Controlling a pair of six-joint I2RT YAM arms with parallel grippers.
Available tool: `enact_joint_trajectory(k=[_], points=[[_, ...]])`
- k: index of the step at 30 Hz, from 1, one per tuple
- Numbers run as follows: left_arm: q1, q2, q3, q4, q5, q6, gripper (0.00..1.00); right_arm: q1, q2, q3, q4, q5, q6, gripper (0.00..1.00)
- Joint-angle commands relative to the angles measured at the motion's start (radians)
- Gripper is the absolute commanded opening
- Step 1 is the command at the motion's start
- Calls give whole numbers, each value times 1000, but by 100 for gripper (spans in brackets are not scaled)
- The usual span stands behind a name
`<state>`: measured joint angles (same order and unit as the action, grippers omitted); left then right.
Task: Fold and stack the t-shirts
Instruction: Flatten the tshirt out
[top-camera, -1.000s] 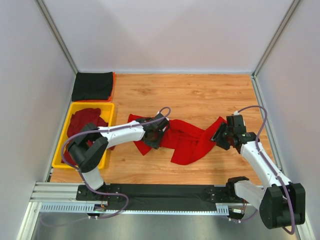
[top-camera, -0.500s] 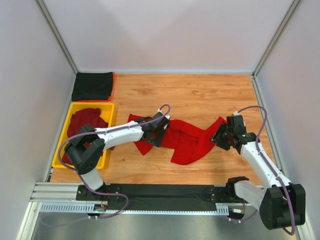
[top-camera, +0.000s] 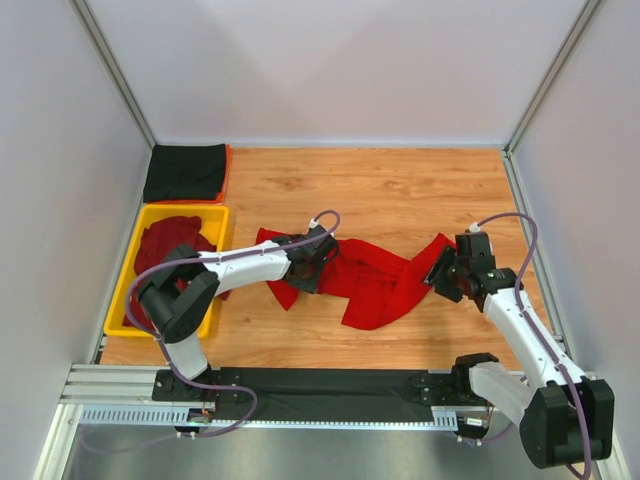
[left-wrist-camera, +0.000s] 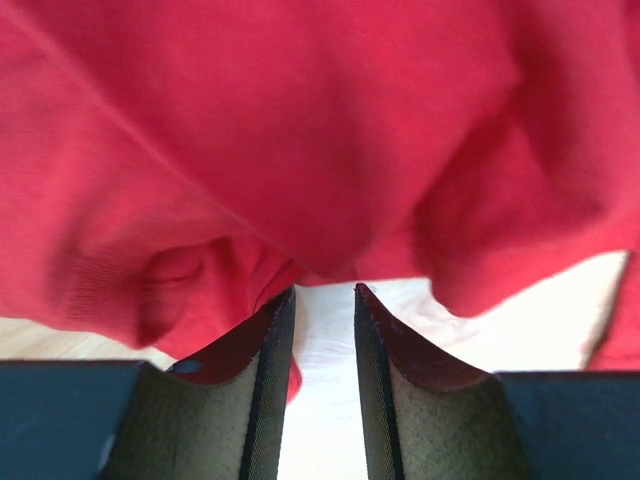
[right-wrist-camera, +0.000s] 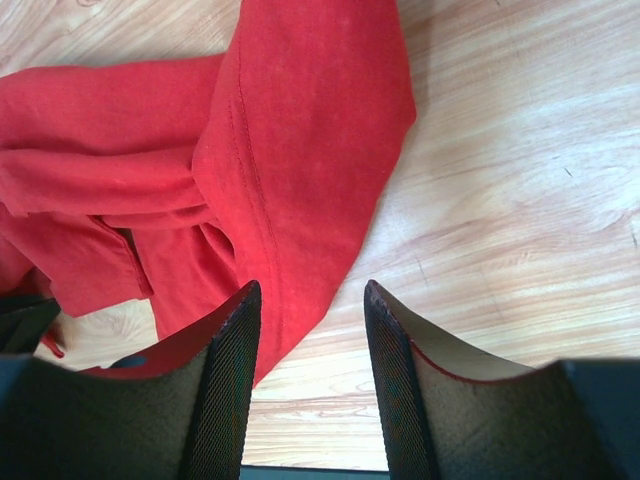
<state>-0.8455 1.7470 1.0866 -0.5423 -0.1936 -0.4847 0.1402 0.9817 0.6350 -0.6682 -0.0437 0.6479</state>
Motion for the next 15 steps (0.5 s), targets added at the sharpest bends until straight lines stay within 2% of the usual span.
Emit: enact_joint_trajectory(k=[1, 15], points=[[23, -23, 7, 7, -38, 9, 38, 1, -26, 34, -14, 19, -17, 48], [31, 14, 6, 59, 8, 18, 37, 2, -35, 32, -21, 33, -27, 48]])
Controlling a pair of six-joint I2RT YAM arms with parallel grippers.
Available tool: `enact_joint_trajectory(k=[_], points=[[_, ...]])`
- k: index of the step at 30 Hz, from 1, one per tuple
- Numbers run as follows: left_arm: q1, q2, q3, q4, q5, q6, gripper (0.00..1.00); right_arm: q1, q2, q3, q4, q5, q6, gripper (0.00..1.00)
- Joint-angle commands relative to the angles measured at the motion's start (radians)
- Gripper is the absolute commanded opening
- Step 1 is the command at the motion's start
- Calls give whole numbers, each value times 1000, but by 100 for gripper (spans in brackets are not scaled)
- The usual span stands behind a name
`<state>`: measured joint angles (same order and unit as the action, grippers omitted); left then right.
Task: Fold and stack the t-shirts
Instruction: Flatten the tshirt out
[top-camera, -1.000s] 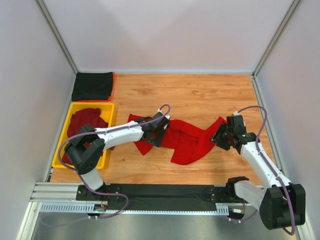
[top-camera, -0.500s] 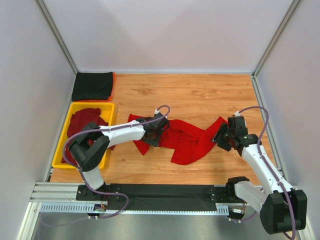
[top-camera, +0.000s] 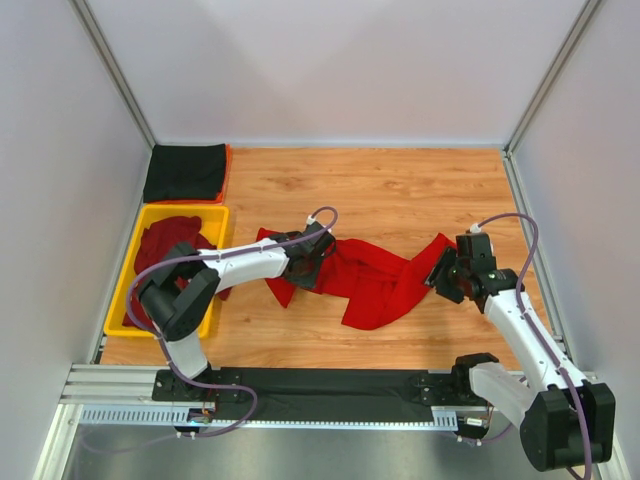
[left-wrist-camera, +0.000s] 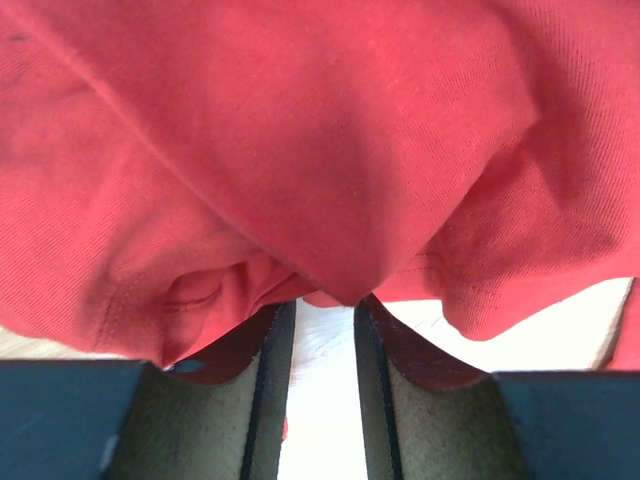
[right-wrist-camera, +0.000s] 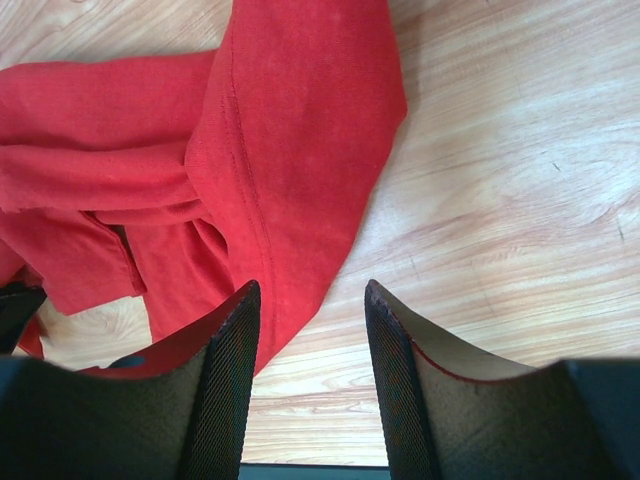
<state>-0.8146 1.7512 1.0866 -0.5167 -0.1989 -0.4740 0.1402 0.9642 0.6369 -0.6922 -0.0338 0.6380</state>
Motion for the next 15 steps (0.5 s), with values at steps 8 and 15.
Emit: enact_joint_trajectory(k=[8, 15], points=[[0, 62, 32, 10, 13, -11, 31, 1, 16, 40, -24, 67, -1, 49], [0, 41, 113, -150, -20, -64, 0, 2, -68, 76, -38, 138, 17, 48]])
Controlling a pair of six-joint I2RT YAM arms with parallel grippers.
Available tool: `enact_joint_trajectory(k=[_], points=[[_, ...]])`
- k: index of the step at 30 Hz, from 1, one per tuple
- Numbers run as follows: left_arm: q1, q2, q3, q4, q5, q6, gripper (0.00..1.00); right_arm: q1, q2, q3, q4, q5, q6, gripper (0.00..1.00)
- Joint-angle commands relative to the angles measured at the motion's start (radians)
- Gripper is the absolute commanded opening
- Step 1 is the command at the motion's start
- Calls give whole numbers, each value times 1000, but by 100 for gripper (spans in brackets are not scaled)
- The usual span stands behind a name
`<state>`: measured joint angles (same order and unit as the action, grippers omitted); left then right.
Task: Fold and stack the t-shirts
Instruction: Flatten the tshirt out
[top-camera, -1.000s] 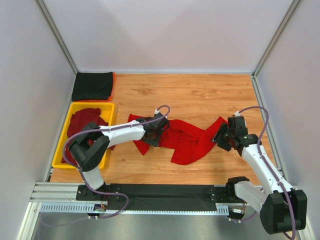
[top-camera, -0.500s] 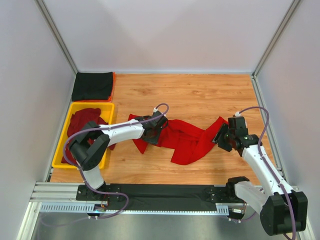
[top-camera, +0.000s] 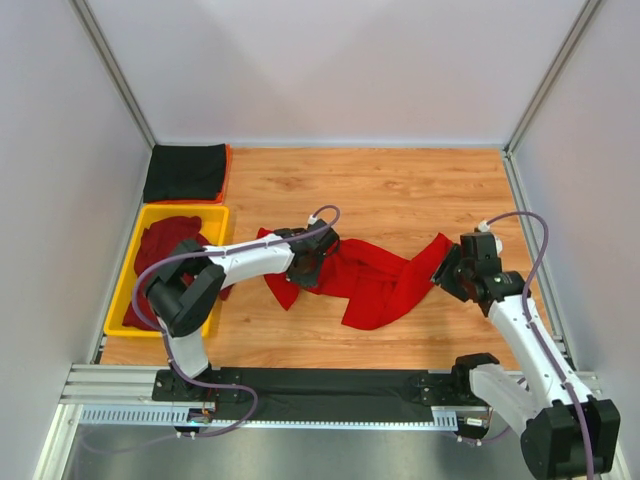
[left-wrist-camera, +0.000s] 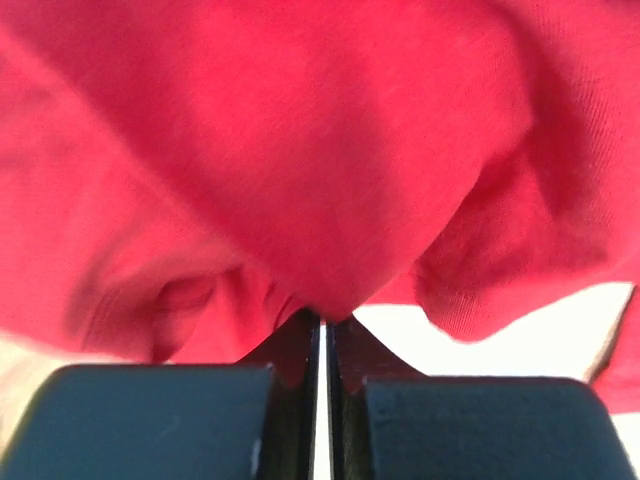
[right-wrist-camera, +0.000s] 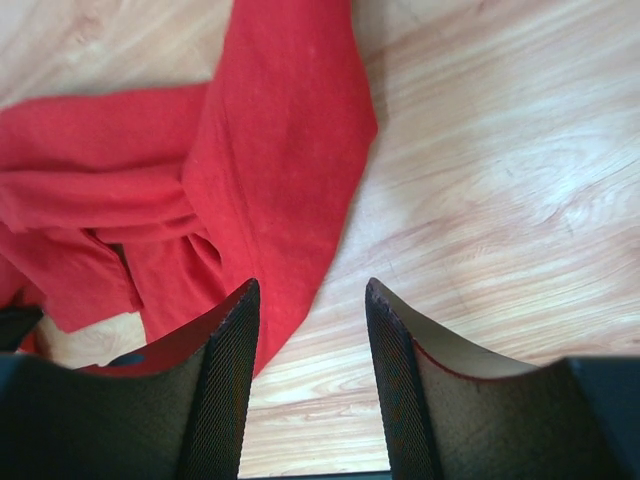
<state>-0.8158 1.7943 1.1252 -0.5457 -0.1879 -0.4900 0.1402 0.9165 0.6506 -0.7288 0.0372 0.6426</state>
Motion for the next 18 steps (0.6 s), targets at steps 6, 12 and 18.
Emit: enact_joint_trajectory(k=[6, 12, 18], points=[[1, -185, 169, -276, 35, -96, 0, 2, 88, 162, -12, 23, -6, 48], [3, -289, 237, -384, 30, -87, 0, -2, 134, 164, 12, 82, -12, 51], [23, -360, 266, -424, 15, -81, 0, -76, 327, 329, 66, 133, -29, 54]])
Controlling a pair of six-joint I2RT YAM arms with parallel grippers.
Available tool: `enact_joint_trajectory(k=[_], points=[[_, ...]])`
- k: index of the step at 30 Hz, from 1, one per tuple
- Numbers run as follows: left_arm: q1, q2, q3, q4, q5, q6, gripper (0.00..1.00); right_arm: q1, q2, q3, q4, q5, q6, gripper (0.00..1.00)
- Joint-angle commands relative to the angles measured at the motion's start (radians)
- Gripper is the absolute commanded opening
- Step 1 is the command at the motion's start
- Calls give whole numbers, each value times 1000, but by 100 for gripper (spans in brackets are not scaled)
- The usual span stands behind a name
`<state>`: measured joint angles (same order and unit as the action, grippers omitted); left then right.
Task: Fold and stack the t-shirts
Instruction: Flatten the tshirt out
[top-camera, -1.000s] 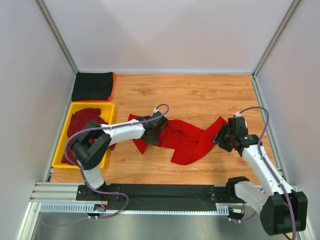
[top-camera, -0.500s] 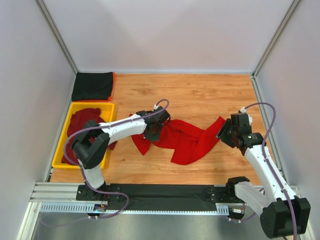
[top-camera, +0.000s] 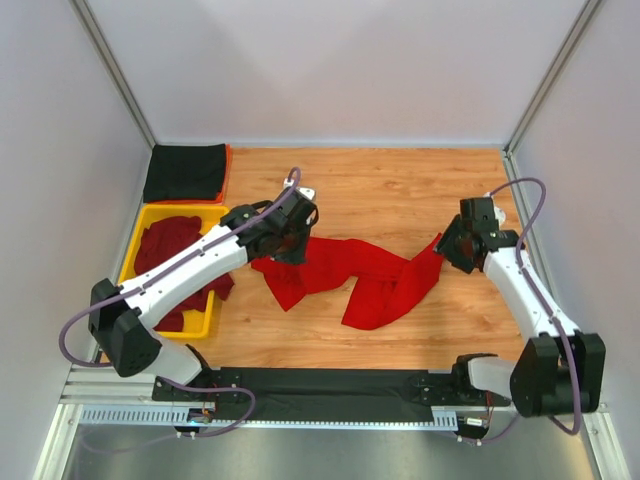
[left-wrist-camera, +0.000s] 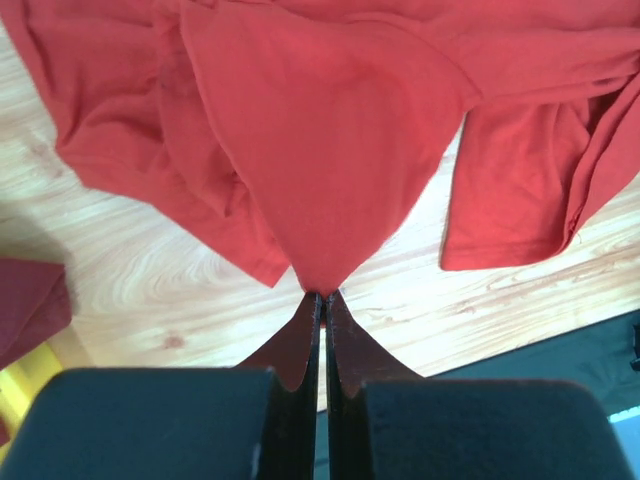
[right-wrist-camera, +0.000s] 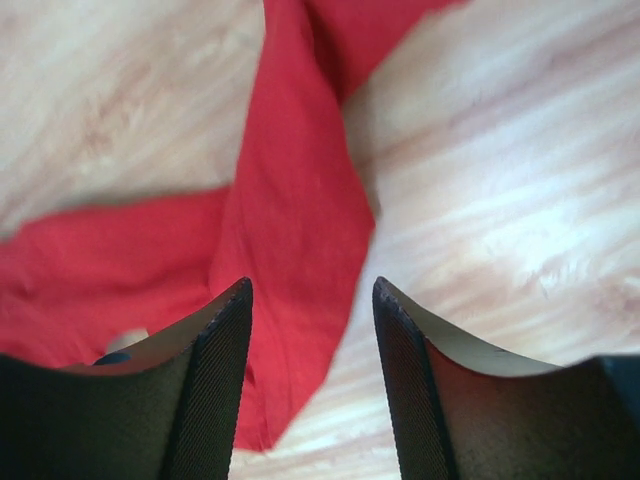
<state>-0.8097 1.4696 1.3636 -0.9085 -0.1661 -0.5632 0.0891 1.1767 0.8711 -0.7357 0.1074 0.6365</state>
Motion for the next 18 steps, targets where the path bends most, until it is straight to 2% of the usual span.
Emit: enact_joint_trajectory(k=[1, 5, 10, 13, 14, 16, 17, 18], points=[[21, -40, 31, -67, -12, -1, 0, -29, 99, 129, 78, 51, -30, 55], [47, -71, 19, -70, -6, 8, 0, -34, 275, 218, 88, 69, -102, 60], [75, -78, 6, -63, -1, 14, 0, -49, 405, 246, 120, 90, -162, 61], [101, -69, 18, -61, -1, 20, 0, -57, 506, 268, 182, 49, -191, 59], [106, -66, 19, -61, 0, 22, 0, -57, 506, 278, 182, 49, -201, 57], [119, -57, 32, -58, 5, 31, 0, -57, 560, 305, 216, 41, -233, 44], [142, -45, 41, -61, 10, 32, 0, -57, 573, 322, 235, 43, -247, 32], [156, -35, 75, -76, 17, 36, 0, -58, 599, 331, 289, 61, -262, 23]])
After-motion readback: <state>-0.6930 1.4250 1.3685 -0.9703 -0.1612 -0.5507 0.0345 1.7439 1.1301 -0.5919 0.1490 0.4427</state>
